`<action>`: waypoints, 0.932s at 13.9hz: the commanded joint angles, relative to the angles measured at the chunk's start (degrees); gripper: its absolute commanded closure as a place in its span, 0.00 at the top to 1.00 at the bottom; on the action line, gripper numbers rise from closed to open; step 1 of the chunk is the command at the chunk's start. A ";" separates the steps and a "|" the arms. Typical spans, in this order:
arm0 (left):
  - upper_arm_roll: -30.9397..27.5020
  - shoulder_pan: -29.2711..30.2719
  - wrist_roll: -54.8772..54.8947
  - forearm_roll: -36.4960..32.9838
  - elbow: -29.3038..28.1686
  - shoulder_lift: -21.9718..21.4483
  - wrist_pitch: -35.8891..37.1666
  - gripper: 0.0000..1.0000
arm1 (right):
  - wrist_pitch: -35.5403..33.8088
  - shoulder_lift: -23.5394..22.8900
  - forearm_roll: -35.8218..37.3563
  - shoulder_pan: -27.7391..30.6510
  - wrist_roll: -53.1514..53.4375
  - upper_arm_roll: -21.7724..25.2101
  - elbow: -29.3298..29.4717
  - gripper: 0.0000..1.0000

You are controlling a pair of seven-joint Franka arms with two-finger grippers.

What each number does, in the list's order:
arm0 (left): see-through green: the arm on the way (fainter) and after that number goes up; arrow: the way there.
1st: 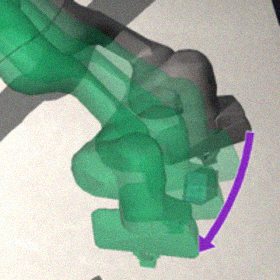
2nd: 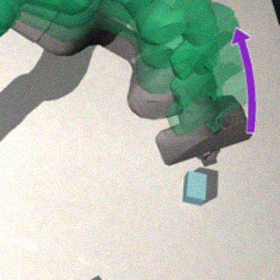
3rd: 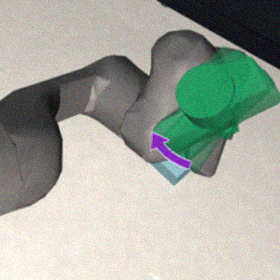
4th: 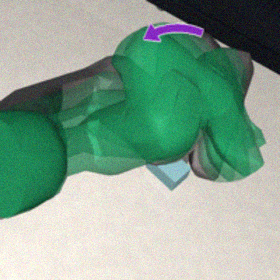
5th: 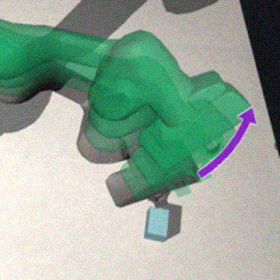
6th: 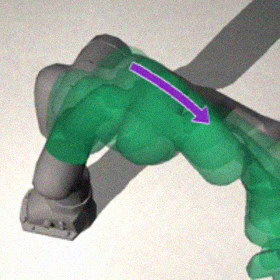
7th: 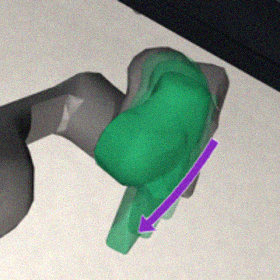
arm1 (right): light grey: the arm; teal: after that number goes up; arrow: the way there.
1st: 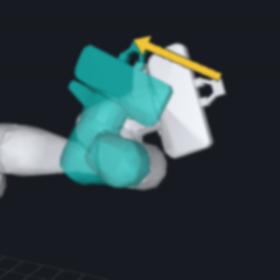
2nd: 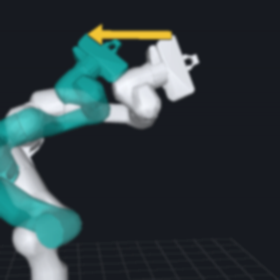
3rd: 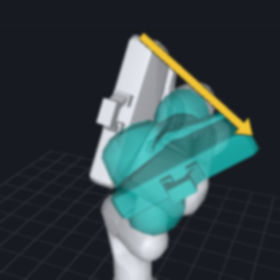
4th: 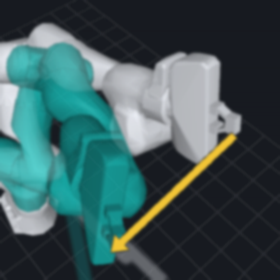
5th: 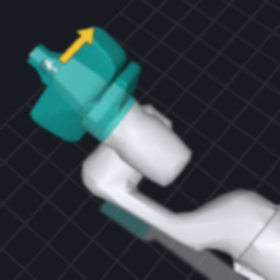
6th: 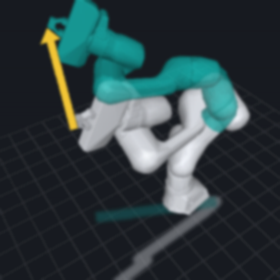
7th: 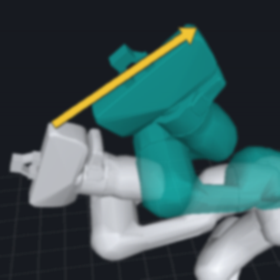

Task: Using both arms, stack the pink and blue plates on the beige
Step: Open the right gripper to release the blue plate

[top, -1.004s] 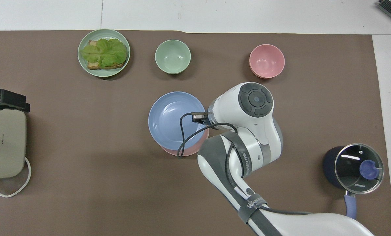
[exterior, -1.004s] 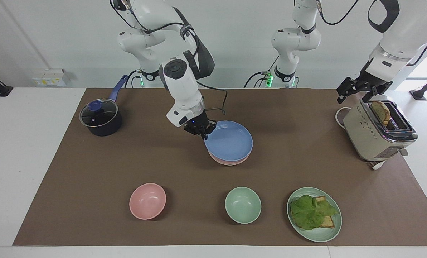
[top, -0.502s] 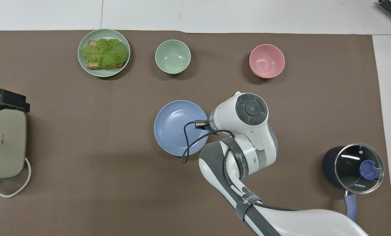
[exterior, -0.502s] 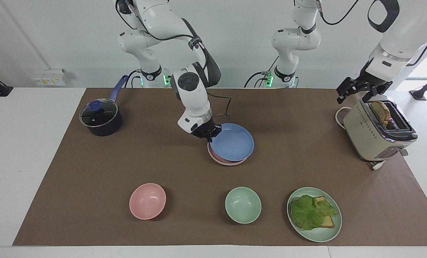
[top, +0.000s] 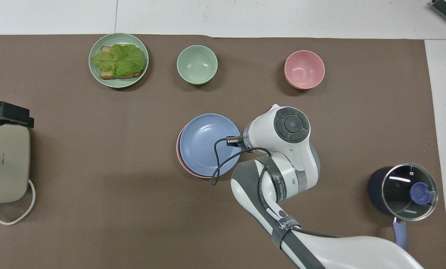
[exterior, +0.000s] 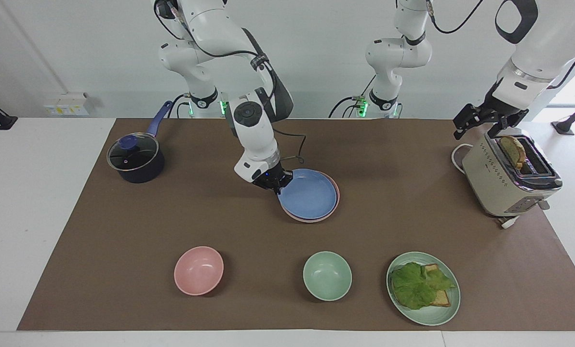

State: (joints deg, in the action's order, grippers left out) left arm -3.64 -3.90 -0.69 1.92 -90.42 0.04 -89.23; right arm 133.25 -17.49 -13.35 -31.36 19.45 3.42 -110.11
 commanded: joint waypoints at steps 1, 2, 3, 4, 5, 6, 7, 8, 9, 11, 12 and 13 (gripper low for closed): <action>0.57 0.65 0.25 -0.86 0.15 -0.39 0.63 1.00 | 3.23 0.71 -2.90 0.33 -0.03 -0.43 -1.25 0.00; 0.57 0.65 0.25 -0.86 0.15 -0.39 0.72 1.00 | 3.41 0.71 -2.99 0.42 -0.38 -0.43 -1.25 0.00; 0.57 0.65 0.25 -0.86 0.15 -0.39 0.63 1.00 | 3.42 0.62 -3.00 0.42 -0.38 -0.43 -1.25 0.00; 0.57 0.65 0.25 -0.86 0.15 -0.39 0.63 1.00 | 3.50 0.36 -3.00 -0.01 -0.03 -0.43 -1.25 0.00; 0.57 0.65 0.25 -0.86 0.15 -0.39 0.63 1.00 | 3.85 0.18 -3.00 -0.10 -0.29 -0.43 -1.25 0.00; 0.57 0.65 0.25 -0.86 0.15 -0.30 0.63 1.00 | 3.77 0.09 -3.00 -0.02 -0.47 -0.43 -1.25 0.00; 0.57 0.65 0.25 -0.86 0.15 -0.39 0.72 1.00 | 3.77 0.09 -3.00 -0.02 -0.47 -0.43 -1.34 0.00; 0.57 0.65 0.25 -0.86 0.15 -0.39 0.63 1.00 | 3.77 0.09 -3.00 -0.02 -0.47 -0.43 -1.34 0.00; 0.57 0.65 0.25 -0.86 0.15 -0.39 0.63 1.00 | 3.85 0.00 -3.00 -0.02 -0.47 -0.43 -1.42 0.00; 0.57 0.65 0.25 -0.86 0.15 -0.30 0.63 1.00 | 3.86 -0.26 -3.00 -0.02 -0.56 -0.43 -1.42 0.15; 0.57 0.65 0.25 -0.86 0.15 -0.39 0.63 1.00 | 3.86 -0.26 -3.00 -0.02 -0.56 -0.43 -1.42 0.35; 0.57 0.65 0.25 -0.86 0.15 -0.39 0.72 1.00 | 3.86 -0.35 -3.00 -0.02 -0.56 -0.43 -1.25 0.78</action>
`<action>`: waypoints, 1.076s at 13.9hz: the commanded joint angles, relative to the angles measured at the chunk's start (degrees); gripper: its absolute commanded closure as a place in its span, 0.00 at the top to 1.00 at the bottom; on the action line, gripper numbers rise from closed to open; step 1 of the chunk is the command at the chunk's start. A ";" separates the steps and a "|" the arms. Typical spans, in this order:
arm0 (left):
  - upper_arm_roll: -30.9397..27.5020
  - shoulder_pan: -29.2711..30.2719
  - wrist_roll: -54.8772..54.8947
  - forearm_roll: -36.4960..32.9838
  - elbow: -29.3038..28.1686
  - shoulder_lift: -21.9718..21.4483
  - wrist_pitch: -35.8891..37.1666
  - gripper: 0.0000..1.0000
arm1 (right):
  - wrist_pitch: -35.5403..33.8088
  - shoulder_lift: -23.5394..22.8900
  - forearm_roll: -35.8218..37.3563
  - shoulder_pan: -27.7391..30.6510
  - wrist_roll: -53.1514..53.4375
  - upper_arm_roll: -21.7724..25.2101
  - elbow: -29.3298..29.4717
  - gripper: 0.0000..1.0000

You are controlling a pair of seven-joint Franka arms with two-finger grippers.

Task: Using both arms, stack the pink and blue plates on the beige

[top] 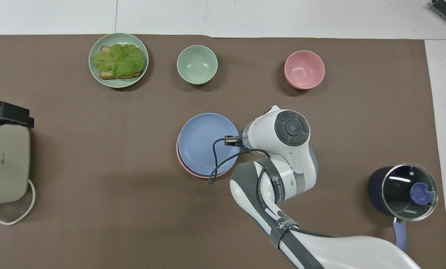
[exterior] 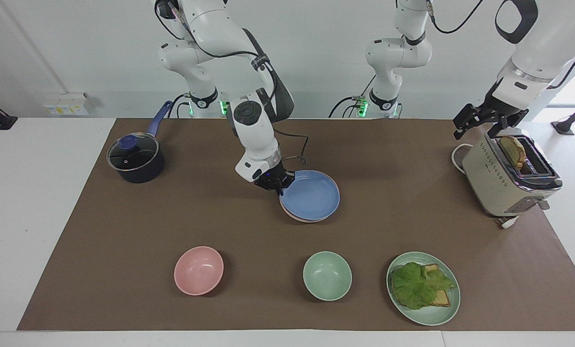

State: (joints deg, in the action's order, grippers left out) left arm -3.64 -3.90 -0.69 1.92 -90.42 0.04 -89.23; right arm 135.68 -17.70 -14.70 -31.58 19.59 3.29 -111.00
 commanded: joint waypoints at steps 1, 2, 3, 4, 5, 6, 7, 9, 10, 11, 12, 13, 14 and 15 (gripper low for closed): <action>0.57 0.65 0.25 -0.86 0.15 -0.39 0.63 1.00 | 1.43 -0.23 -1.65 0.20 -0.78 -0.30 -0.10 1.00; 0.57 0.65 0.25 -0.86 0.15 -0.30 0.63 1.00 | 1.43 -0.32 -1.65 0.20 -0.52 -0.30 0.43 1.00; 0.57 0.65 0.25 -0.86 0.15 -0.39 0.63 1.00 | 1.25 -0.23 -1.65 0.29 -0.43 -0.12 1.13 1.00; 0.57 0.65 0.25 -0.86 0.15 -0.39 0.72 1.00 | 0.55 0.46 -1.21 0.81 -0.43 0.05 1.74 1.00; 0.57 0.65 0.25 -0.86 0.15 -0.39 0.63 1.00 | -0.24 1.34 -0.78 1.51 -0.43 0.49 2.18 1.00; 0.57 0.65 0.25 -0.86 0.15 -0.39 0.63 1.00 | -0.59 2.31 -0.07 3.09 -0.34 0.58 2.36 1.00; 0.57 0.65 0.25 -0.86 0.15 -0.39 0.63 1.00 | -0.86 3.54 2.19 4.84 -0.52 0.58 2.45 1.00; 0.57 0.65 0.25 -0.86 0.15 -0.39 0.63 1.00 | -4.96 5.47 10.09 8.80 -0.61 0.41 3.50 1.00; 0.57 0.65 0.25 -0.86 0.15 -0.39 0.63 1.00 | -7.60 6.26 13.00 10.29 -0.61 0.41 4.55 1.00; 0.57 0.65 0.25 -0.86 0.15 -0.39 0.72 1.00 | -9.80 6.88 14.25 11.44 -0.61 0.32 5.52 1.00; 0.57 0.65 0.25 -0.86 0.15 -0.39 0.63 1.00 | -11.91 7.50 14.35 12.15 -0.52 0.41 6.49 1.00; 0.57 0.65 0.25 -0.86 0.15 -0.39 0.63 1.00 | -14.02 8.11 14.43 12.50 -0.43 0.58 7.37 1.00; 0.57 0.65 0.25 -0.86 0.15 -0.39 0.63 1.00 | -16.04 8.90 14.70 13.12 -0.69 0.76 8.07 1.00; 0.57 0.65 0.25 -0.86 0.15 -0.39 0.63 1.00 | -17.98 10.21 15.39 14.51 -1.22 0.84 8.86 1.00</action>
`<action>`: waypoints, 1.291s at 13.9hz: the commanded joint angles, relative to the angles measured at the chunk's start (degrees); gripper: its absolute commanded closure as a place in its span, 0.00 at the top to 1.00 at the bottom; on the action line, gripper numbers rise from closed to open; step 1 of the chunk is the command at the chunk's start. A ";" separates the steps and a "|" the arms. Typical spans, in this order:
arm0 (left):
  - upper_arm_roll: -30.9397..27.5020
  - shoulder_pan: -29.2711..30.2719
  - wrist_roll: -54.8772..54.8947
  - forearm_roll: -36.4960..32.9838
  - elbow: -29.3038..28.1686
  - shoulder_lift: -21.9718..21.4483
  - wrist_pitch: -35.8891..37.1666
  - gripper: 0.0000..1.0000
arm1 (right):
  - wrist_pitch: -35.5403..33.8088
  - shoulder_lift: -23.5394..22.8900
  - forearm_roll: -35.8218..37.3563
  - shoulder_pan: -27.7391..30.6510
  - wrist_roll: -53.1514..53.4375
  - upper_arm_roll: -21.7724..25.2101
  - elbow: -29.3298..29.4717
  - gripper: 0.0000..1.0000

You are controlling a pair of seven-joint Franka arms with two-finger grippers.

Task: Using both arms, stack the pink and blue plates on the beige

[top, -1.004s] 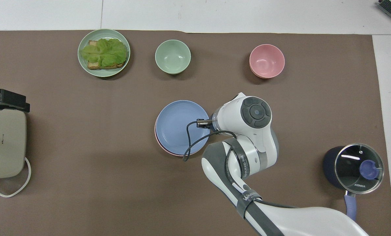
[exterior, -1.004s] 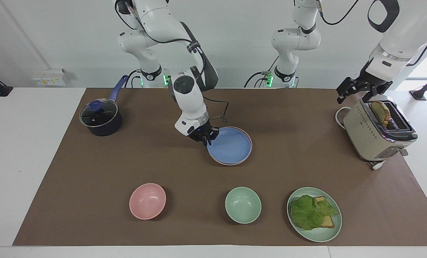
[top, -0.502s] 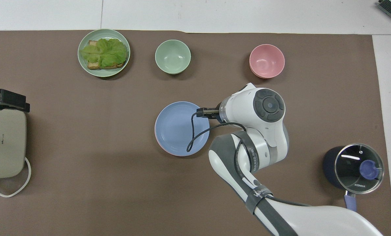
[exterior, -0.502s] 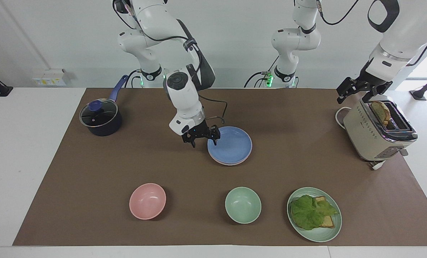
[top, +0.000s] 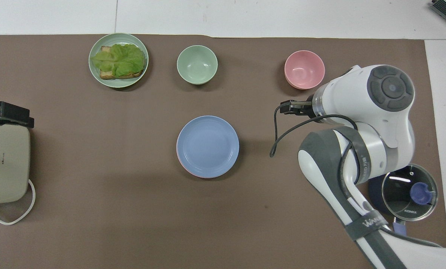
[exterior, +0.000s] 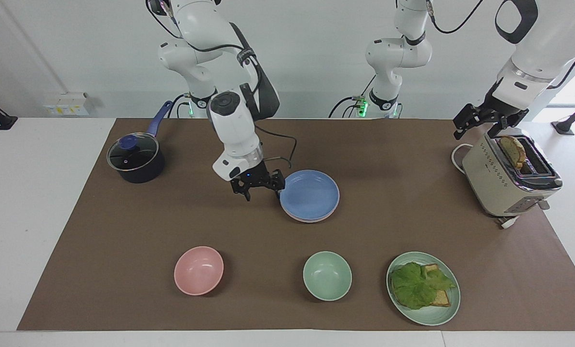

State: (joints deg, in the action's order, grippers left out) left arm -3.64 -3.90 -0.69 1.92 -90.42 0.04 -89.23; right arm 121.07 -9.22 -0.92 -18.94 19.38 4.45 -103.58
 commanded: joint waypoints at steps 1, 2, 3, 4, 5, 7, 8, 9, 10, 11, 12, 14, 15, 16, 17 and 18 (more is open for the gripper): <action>0.57 0.65 0.25 -0.86 0.15 -0.39 0.72 1.00 | -5.47 3.40 1.62 3.20 -2.40 -0.41 1.71 1.00; 0.57 0.65 0.25 -0.86 0.15 -0.39 0.72 1.00 | -7.67 4.98 1.45 4.17 -3.63 -0.32 1.88 1.00; 0.57 0.65 0.25 -0.86 0.15 -0.39 0.63 1.00 | -9.60 6.57 1.36 5.40 -4.78 -0.23 1.89 1.00; 0.57 0.65 0.25 -0.86 0.15 -0.39 0.63 1.00 | -11.45 7.71 1.01 6.97 -5.92 -0.32 1.80 1.00; 0.57 0.65 0.25 -0.86 0.15 -0.39 0.63 1.00 | -13.47 8.59 0.83 8.12 -7.32 -0.32 1.80 1.00; 0.57 0.65 0.25 -0.86 0.15 -0.39 0.63 1.00 | -16.20 9.57 0.74 10.58 -8.48 -0.23 1.80 1.00; 0.57 0.65 0.25 -0.86 0.15 -0.39 0.63 1.00 | -17.09 10.27 0.65 11.81 -8.83 -0.32 1.80 1.00; 0.57 0.65 0.25 -0.86 0.15 -0.39 0.63 1.00 | -18.05 10.45 0.57 12.96 -9.35 -0.32 1.80 1.00; 0.57 0.65 0.25 -0.86 0.15 -0.39 0.63 1.00 | -18.93 10.54 0.48 13.58 -9.36 -0.23 1.80 1.00; 0.57 0.65 0.25 -0.86 0.15 -0.39 0.63 1.00 | -19.38 10.97 0.48 14.54 -9.36 -0.23 1.80 1.00; 0.57 0.65 0.25 -0.86 0.15 -0.39 0.63 1.00 | -19.47 11.32 0.56 15.25 -9.36 -0.23 1.80 1.00; 0.57 0.65 0.25 -0.86 0.15 -0.39 0.63 1.00 | -20.43 12.46 1.44 15.52 -9.88 -0.23 2.67 1.00; 0.57 0.65 0.25 -0.86 0.15 -0.39 0.63 1.00 | -22.00 12.47 1.44 15.69 -10.67 -0.23 3.98 1.00; 0.57 0.65 0.25 -0.86 0.15 -0.39 0.63 1.00 | -23.76 12.38 1.44 16.04 -11.37 -0.23 5.56 1.00; 0.57 0.65 0.25 -0.86 0.15 -0.39 0.63 1.00 | -25.17 12.38 1.44 16.30 -12.25 -0.23 6.88 1.00; 0.57 0.65 0.25 -0.86 0.15 -0.39 0.63 1.00 | -27.27 12.47 1.53 16.74 -13.30 0.03 8.29 1.00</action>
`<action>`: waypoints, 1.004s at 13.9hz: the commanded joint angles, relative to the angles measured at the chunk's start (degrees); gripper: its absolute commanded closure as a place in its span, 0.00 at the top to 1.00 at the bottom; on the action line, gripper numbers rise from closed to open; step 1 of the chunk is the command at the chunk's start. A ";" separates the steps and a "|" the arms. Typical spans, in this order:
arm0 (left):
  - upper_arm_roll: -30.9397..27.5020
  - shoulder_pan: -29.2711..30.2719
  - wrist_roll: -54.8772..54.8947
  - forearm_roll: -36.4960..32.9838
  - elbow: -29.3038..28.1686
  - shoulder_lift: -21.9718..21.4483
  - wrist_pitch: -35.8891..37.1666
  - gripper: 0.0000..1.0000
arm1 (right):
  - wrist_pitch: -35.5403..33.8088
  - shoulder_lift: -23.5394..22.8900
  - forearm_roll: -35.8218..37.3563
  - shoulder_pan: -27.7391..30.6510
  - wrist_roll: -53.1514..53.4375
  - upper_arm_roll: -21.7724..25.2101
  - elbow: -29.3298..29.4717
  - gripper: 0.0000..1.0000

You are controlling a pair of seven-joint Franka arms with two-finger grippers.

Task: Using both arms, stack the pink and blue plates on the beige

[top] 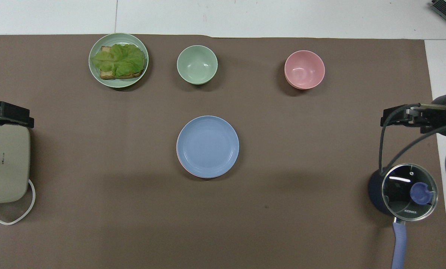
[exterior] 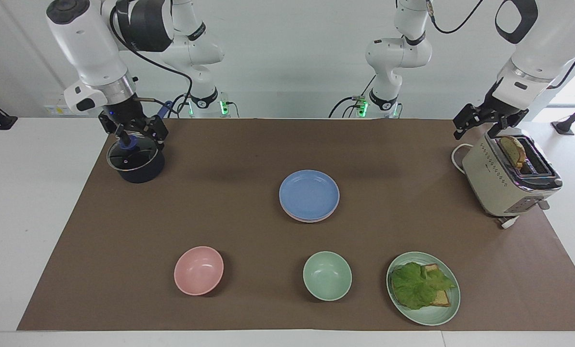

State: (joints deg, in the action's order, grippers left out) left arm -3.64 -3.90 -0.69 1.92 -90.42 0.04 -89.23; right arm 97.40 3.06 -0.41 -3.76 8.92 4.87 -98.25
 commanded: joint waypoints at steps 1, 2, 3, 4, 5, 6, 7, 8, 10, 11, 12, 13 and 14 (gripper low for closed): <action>0.57 0.65 0.25 -0.86 0.15 -0.39 0.63 1.00 | -6.32 0.19 0.94 2.00 -4.60 0.22 4.54 1.00; 0.57 0.65 0.25 -0.86 0.15 -0.39 0.72 1.00 | -7.57 0.62 0.85 2.52 -6.18 1.01 4.30 1.00; 0.57 0.65 0.25 -0.86 0.15 -0.39 0.63 1.00 | -7.75 1.41 0.76 3.40 -6.72 1.37 3.51 1.00; 0.57 0.65 0.25 -0.86 0.15 -0.39 0.63 1.00 | -8.28 1.51 0.76 3.76 -6.73 1.46 3.59 1.00; 0.57 0.65 0.25 -0.86 0.15 -0.39 0.63 1.00 | -8.98 1.51 0.59 3.67 -6.21 1.46 4.11 1.00; 0.57 0.65 0.25 -0.86 0.15 -0.39 0.72 1.00 | -9.85 1.59 0.93 3.24 -6.20 1.37 4.90 1.00; 0.57 0.65 0.25 -0.86 0.15 -0.39 0.63 1.00 | -10.82 1.59 1.11 3.15 -6.11 1.20 5.69 1.00; 0.57 0.65 0.25 -0.86 0.15 -0.39 0.63 1.00 | -10.83 1.68 1.11 3.06 -6.03 0.85 5.53 1.00; 0.57 0.65 0.25 -0.86 0.15 -0.39 0.63 1.00 | -10.13 2.30 1.20 2.88 -6.11 0.76 5.09 1.00; 0.57 0.65 0.25 -0.86 0.15 -0.39 0.63 1.00 | -9.26 2.39 1.29 2.71 -6.29 0.76 4.91 1.00; 0.57 0.65 0.25 -0.86 0.15 -0.39 0.72 1.00 | -8.55 2.47 1.37 2.44 -6.29 0.76 4.56 1.00; 0.57 0.65 0.25 -0.86 0.15 -0.39 0.63 1.00 | -8.63 2.47 1.38 2.53 -6.46 0.67 4.47 1.00; 0.57 0.65 0.25 -0.86 0.15 -0.39 0.72 1.00 | -9.07 2.47 1.38 2.53 -6.55 0.67 4.56 1.00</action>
State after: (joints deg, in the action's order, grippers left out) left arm -3.64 -3.90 -0.69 1.92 -90.42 0.04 -89.23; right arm 88.05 4.84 -0.40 -1.22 3.52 5.75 -93.17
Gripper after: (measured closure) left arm 0.000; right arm 0.000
